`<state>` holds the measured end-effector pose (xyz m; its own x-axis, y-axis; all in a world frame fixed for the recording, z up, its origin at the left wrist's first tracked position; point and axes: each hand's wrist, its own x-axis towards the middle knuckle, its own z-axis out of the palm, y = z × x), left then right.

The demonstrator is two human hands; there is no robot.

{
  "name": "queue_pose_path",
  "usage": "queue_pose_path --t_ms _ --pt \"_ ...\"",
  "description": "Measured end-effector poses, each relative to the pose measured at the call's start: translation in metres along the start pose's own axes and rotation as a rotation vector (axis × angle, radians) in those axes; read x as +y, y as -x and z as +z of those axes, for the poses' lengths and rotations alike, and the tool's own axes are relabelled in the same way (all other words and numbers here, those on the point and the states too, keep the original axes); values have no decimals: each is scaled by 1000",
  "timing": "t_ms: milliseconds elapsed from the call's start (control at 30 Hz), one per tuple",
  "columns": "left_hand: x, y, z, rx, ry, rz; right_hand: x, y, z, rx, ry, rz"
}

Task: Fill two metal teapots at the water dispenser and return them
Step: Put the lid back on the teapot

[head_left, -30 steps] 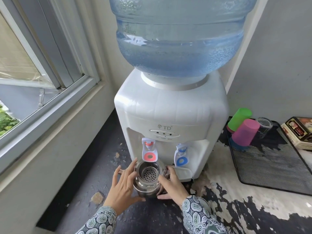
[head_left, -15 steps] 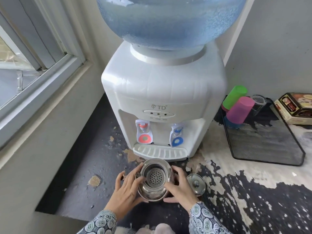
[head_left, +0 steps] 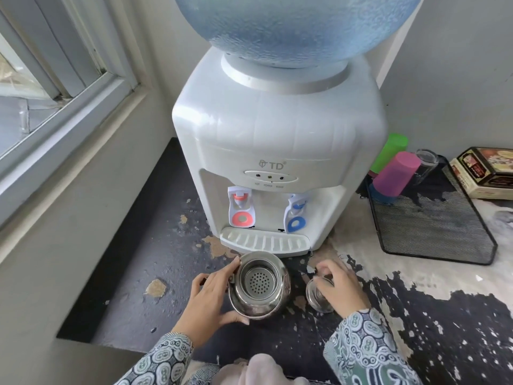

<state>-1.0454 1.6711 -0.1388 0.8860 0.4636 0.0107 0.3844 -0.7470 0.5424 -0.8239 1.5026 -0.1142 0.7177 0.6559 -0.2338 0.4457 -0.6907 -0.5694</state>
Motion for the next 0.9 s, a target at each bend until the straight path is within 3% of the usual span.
queue_pose_path --t_ms 133,333,400,500,767,900 --pt "0 -3 -6 -46 58 13 20 7 11 -152 127 86" --pt "0 -6 -13 -68 96 -1 7 15 9 19 -164 94" --pt "4 -5 -17 -89 127 -27 -14 15 -1 115 -326 50" --pt "8 -4 -21 -97 178 -49 -55 18 -9 167 -369 -66" --pt "9 -5 -25 -134 164 -71 -107 19 13 -15 80 -342" --pt "8 -5 -24 -169 111 -43 -113 24 16 -57 204 -377"
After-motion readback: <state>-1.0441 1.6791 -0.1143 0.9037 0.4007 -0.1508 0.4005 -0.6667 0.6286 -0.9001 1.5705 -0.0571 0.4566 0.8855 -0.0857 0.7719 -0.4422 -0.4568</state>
